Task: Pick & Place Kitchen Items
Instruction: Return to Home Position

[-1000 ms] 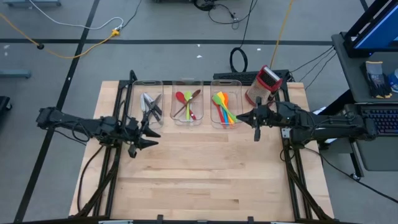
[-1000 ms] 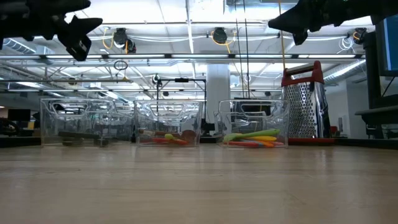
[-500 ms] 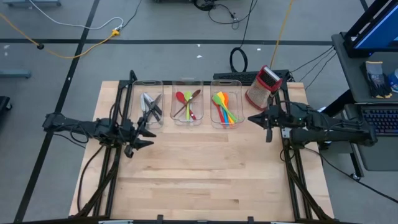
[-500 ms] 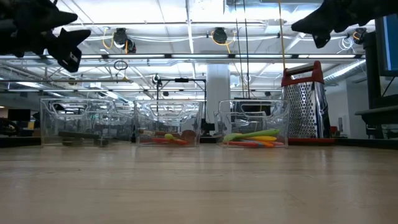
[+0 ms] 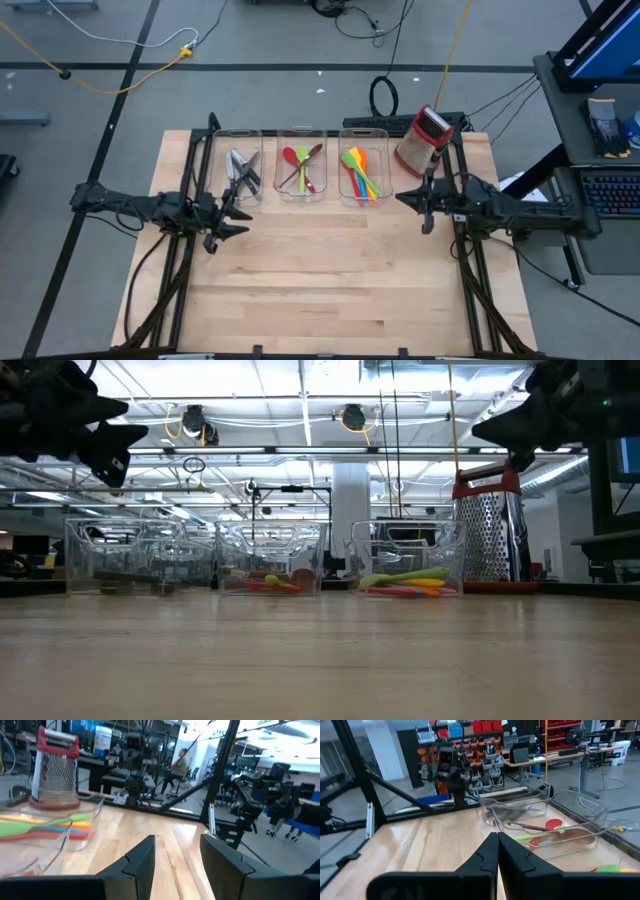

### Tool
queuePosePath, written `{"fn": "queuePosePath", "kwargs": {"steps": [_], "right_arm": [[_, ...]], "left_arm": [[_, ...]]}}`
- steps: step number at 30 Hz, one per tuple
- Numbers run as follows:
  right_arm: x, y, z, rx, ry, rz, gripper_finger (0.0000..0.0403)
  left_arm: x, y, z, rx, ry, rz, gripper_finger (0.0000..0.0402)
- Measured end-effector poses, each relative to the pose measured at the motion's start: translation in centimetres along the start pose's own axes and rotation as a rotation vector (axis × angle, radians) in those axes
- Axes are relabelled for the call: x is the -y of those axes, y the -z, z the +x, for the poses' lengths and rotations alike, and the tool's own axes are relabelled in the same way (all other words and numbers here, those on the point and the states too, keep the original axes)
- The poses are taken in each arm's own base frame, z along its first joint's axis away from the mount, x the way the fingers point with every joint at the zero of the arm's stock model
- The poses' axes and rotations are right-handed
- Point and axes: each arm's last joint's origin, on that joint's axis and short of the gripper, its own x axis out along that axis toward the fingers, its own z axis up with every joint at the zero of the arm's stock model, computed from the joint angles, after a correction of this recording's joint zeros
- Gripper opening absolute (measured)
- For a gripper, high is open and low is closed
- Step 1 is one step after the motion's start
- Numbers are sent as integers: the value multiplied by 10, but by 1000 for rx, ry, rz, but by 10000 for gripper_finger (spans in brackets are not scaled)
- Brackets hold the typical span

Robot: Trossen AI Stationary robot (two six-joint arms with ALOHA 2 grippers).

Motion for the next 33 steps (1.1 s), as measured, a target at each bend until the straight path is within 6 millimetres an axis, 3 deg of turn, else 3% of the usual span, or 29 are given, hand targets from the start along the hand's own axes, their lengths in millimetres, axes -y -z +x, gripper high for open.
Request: {"fn": "queuePosePath", "kwargs": {"steps": [6,13,20,33], "right_arm": [[0,0,-15,14,3,33,0],[3,12,-26,-91,46,109,0],[6,16,-27,-115,130,69,0],[6,16,-27,-117,132,71,0]], "left_arm": [[-1,3,0,-35,-9,-6,161],[-3,6,0,-51,-66,-1,161],[-6,8,-1,-55,-165,-35,161],[-7,7,-1,-38,-212,-58,161]]}}
